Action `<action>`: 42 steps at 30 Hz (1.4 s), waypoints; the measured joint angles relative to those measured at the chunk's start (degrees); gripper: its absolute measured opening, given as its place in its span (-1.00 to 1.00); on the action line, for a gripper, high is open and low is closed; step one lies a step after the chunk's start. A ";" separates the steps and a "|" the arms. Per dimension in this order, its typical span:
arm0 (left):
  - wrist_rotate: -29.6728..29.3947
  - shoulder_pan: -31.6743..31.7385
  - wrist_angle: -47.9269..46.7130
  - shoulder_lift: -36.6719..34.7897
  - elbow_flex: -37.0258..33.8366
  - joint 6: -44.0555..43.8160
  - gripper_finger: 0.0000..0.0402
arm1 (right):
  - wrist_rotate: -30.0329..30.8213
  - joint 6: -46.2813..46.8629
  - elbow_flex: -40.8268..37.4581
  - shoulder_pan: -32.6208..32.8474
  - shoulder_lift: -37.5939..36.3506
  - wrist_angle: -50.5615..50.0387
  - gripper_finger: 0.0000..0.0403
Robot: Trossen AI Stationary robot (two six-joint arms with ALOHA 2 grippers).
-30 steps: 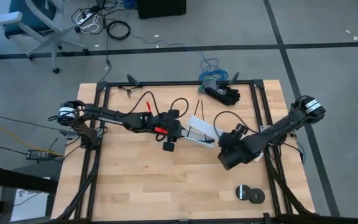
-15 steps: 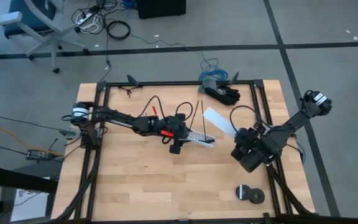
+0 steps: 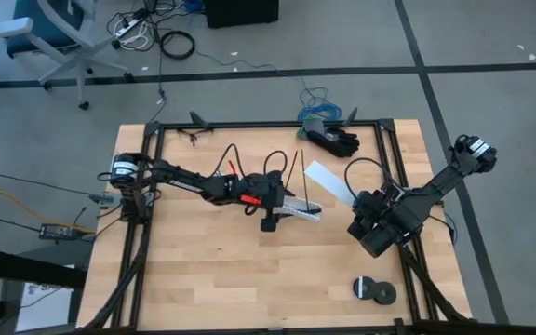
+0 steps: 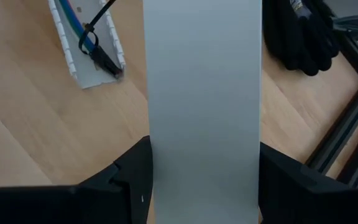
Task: Ziptie cables
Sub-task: Close the white cable duct lid
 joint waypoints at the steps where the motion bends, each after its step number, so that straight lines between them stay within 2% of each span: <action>1: 1.95 0.24 -0.53 0.09 0.62 -0.06 0.50 | 0.02 0.02 0.00 0.00 0.00 -0.22 0.05; 4: 6.94 1.40 -3.54 0.88 3.94 -0.66 0.48 | 0.00 0.02 0.00 0.00 0.00 -0.64 0.06; 7: 9.53 2.35 -7.96 3.51 9.26 0.55 0.47 | 0.16 0.04 0.00 0.00 0.00 -0.88 0.05; 12: 15.71 3.26 -19.81 10.93 19.81 4.61 0.46 | 0.39 1.13 0.02 0.02 0.00 -1.35 0.06; 18: 15.60 3.24 -26.21 17.17 28.87 9.56 0.46 | 0.34 1.51 0.02 0.02 0.01 -1.69 0.05; 38: 13.50 3.59 -21.01 21.73 30.01 5.32 0.46 | 0.45 2.58 0.02 0.02 0.00 -3.43 0.06; 42: 11.27 3.79 -19.76 21.75 29.99 5.30 0.46 | 0.43 2.58 0.02 0.02 0.00 -3.40 0.06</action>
